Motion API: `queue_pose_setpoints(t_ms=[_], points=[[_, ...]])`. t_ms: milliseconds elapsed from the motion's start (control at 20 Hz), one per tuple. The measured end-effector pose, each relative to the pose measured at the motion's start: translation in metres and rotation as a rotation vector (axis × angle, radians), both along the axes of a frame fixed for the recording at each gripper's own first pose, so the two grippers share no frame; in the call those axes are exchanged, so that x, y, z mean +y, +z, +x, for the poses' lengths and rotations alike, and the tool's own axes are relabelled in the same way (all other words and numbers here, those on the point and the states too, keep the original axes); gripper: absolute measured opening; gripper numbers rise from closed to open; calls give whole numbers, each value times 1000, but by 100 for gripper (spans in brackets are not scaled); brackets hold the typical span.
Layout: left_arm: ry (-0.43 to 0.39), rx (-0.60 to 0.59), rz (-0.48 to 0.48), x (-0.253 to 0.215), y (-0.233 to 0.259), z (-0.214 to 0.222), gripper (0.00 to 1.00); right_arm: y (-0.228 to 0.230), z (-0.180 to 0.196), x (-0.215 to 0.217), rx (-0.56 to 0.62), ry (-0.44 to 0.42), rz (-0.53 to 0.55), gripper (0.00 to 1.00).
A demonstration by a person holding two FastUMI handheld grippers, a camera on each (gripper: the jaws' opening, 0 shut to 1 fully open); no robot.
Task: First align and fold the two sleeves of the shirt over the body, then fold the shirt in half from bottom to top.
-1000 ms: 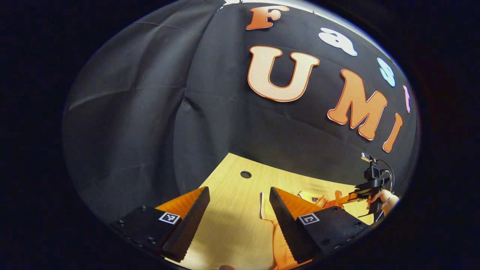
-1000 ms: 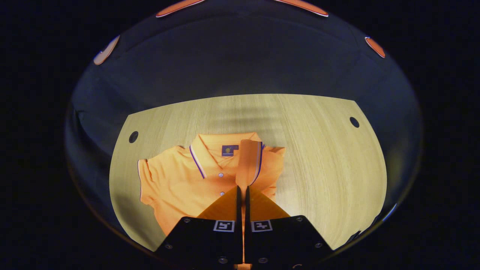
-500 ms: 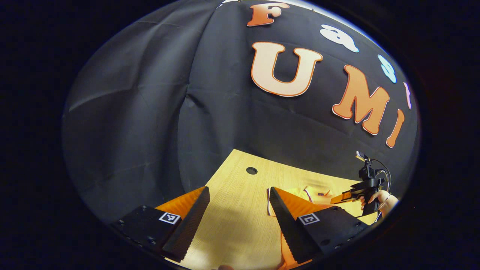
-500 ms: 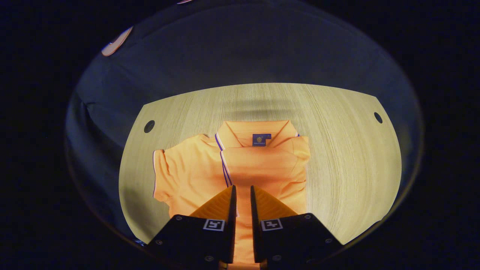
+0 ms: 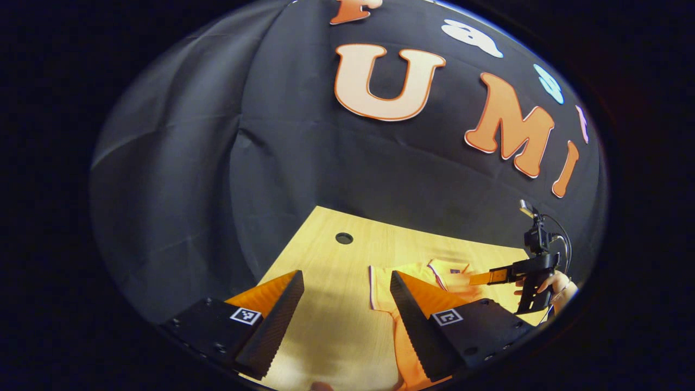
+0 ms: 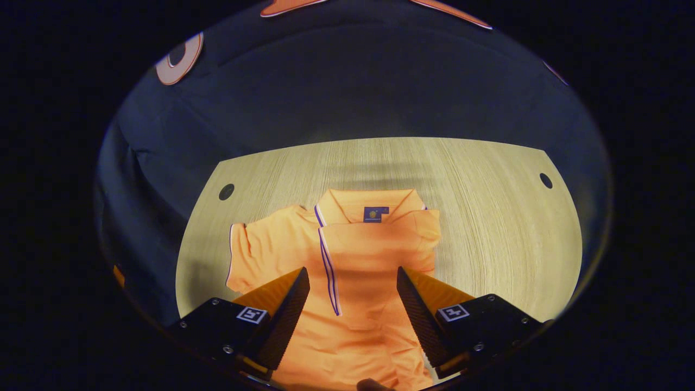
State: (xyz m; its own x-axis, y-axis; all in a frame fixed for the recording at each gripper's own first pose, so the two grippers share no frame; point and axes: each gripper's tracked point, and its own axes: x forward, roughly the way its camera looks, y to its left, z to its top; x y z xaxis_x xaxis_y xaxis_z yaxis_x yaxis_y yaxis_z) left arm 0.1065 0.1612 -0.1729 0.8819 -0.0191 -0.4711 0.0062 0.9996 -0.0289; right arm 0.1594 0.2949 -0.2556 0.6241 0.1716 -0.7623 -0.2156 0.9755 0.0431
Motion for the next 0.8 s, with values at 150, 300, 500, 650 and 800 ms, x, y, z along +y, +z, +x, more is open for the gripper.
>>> queue_pose_setpoints(t_ms=[150, 300, 500, 650, 800], points=[[-42, 52, 16, -16, -16, 19, 98, 17, -6, -17, -37, -14, 27, 98], [-94, 100, 32, -30, -31, 36, 98, 33, -16, -39, -68, -7, 23, 99], [-182, 187, 50, -52, -54, 61, 98, 49, -28, -70, -110, 5, -5, 99], [-210, 279, 42, -64, -78, 73, 98, 57, -36, -94, -120, -4, -9, 99], [-230, 395, -4, -79, -109, 83, 97, 59, -47, -118, -112, -14, -4, 99]])
